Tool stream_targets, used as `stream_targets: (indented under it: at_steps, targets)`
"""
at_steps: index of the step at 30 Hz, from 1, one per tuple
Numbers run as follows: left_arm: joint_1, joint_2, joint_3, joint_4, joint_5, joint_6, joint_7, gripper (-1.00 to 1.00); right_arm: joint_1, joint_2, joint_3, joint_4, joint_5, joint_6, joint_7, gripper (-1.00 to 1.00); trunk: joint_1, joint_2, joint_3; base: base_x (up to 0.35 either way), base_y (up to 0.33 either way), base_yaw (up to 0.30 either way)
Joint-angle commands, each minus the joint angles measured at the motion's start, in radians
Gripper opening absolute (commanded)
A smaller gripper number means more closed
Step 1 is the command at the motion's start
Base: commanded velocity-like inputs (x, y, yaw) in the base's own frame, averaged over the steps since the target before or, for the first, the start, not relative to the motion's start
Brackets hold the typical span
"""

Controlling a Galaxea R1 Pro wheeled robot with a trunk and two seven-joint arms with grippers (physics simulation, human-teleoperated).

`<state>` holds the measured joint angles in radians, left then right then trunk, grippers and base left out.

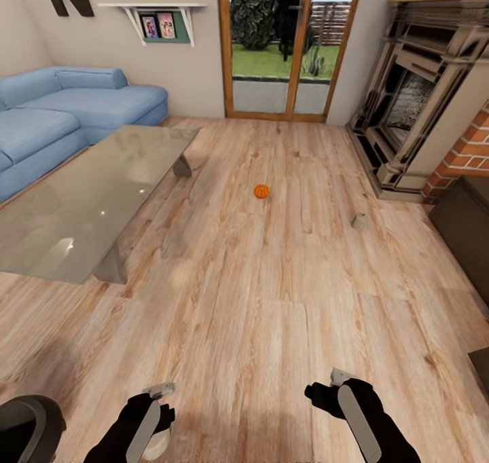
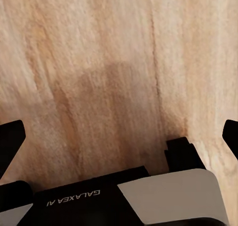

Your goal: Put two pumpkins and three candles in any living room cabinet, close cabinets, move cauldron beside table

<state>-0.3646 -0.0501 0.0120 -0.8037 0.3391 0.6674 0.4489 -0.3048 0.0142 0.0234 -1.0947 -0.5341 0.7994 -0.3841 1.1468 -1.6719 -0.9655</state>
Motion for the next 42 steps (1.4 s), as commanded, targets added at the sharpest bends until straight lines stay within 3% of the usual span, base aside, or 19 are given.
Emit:
stream_targets:
  at_steps: [1, 9, 13, 18, 24, 34, 42]
  targets:
    - [0.0, -0.001, 0.001, -0.001, 0.01, 0.002, 0.008, -1.0, 0.0, 0.0, 0.001, -0.001, -0.01, 0.001, -0.01, 1.0, -0.004, 0.007, 0.001, 0.0, 0.0, 0.063]
    - [0.0, -0.002, 0.001, 0.005, 0.009, 0.001, 0.008, -1.0, 0.0, 0.003, 0.001, 0.007, -0.01, 0.001, -0.01, 1.0, -0.035, 0.063, 0.013, 0.0, 0.0, 0.069]
    - [0.0, -0.004, 0.001, 0.007, 0.008, 0.001, 0.008, -1.0, 0.0, 0.0, 0.001, 0.01, -0.01, -0.026, -0.01, 1.0, -0.035, 0.063, 0.006, 0.0, 0.0, 0.071]
    - [0.0, -0.032, -0.022, 0.001, 0.005, 0.0, 0.008, -1.0, 0.0, 0.002, 0.002, 0.02, -0.01, -0.054, -0.01, 1.0, -0.035, 0.063, -0.002, 0.0, 0.0, 0.071]
    - [0.0, -0.036, -0.03, -0.002, 0.005, -0.031, 0.004, -1.0, 0.0, 0.0, 0.003, 0.021, -0.01, -0.057, -0.01, 1.0, -0.035, 0.063, -0.011, 0.0, 0.0, 0.068]
    - [0.0, -0.039, -0.035, -0.002, 0.005, -0.035, -0.004, -1.0, 0.0, 0.005, 0.003, 0.021, -0.01, -0.057, -0.01, 1.0, -0.035, 0.063, 0.001, 0.0, 0.0, 0.009]
    - [0.0, -0.036, -0.115, -0.002, 0.004, -0.038, -0.003, -1.0, 0.0, 0.004, 0.004, 0.021, -0.009, -0.057, -0.01, 1.0, -0.035, 0.063, 0.014, 0.0, 0.0, 0.0]
